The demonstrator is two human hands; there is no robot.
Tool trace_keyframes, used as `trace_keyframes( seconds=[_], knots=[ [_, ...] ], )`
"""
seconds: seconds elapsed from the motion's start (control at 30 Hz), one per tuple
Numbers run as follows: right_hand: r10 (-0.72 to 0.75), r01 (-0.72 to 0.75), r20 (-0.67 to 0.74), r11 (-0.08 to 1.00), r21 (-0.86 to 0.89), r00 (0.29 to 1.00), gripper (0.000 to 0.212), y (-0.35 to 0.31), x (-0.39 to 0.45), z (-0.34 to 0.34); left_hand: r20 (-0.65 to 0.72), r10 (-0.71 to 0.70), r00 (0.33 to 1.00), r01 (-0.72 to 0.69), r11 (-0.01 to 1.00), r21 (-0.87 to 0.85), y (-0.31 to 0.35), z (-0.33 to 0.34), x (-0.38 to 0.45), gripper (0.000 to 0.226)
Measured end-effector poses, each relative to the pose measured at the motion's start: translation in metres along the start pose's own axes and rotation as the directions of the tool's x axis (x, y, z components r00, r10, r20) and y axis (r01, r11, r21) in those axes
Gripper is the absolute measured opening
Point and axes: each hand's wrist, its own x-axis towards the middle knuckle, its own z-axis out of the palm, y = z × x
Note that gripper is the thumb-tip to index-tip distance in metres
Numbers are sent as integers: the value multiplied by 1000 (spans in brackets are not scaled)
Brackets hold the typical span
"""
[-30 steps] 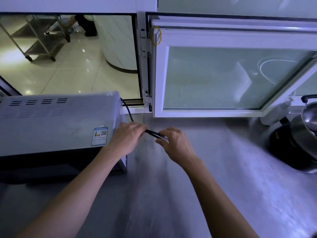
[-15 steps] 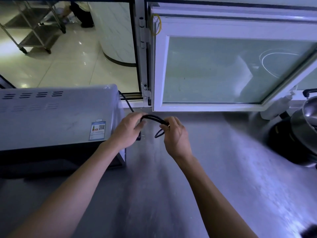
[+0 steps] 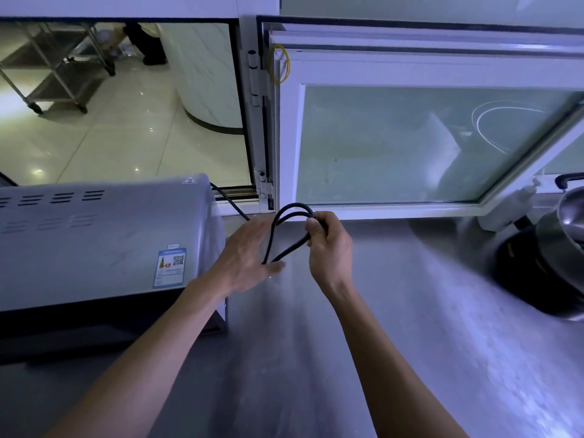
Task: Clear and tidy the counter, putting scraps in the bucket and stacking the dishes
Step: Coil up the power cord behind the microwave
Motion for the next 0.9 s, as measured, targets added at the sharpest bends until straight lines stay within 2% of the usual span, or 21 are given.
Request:
trace_keyframes(
  seconds=[0.07, 0.13, 0.27, 0.33, 0.5, 0.67, 0.9],
  knots=[
    [37, -36, -5, 997, 67, 999, 20, 0, 1, 6, -49, 42, 998, -40, 998, 57, 1, 0, 4, 87],
    [67, -65, -13, 989, 131, 998, 21, -2, 4, 13, -73, 19, 997, -15, 998, 62, 1, 1, 9, 82],
    [94, -89, -9, 965, 245, 996, 21, -9, 12, 26, -124, -32, 992, 19, 994, -103, -2, -3, 16, 44],
    [78, -72, -13, 961, 267, 997, 21, -11, 17, 28, -132, -18, 991, -3, 988, -154, -3, -7, 16, 34],
    [87, -73, -29, 945, 320, 996, 25, -9, 27, 29, -79, -36, 996, 19, 978, -210, -3, -13, 18, 38],
    [81, -65, -30, 926, 372, 996, 25, -8, 35, 34, -47, -24, 999, 17, 987, -159, -1, -18, 22, 61],
    [72, -100, 95, 932, 347, 993, 24, -7, 47, 38, 14, -174, 985, 174, 973, -152, 0, -21, 21, 39]
  ],
)
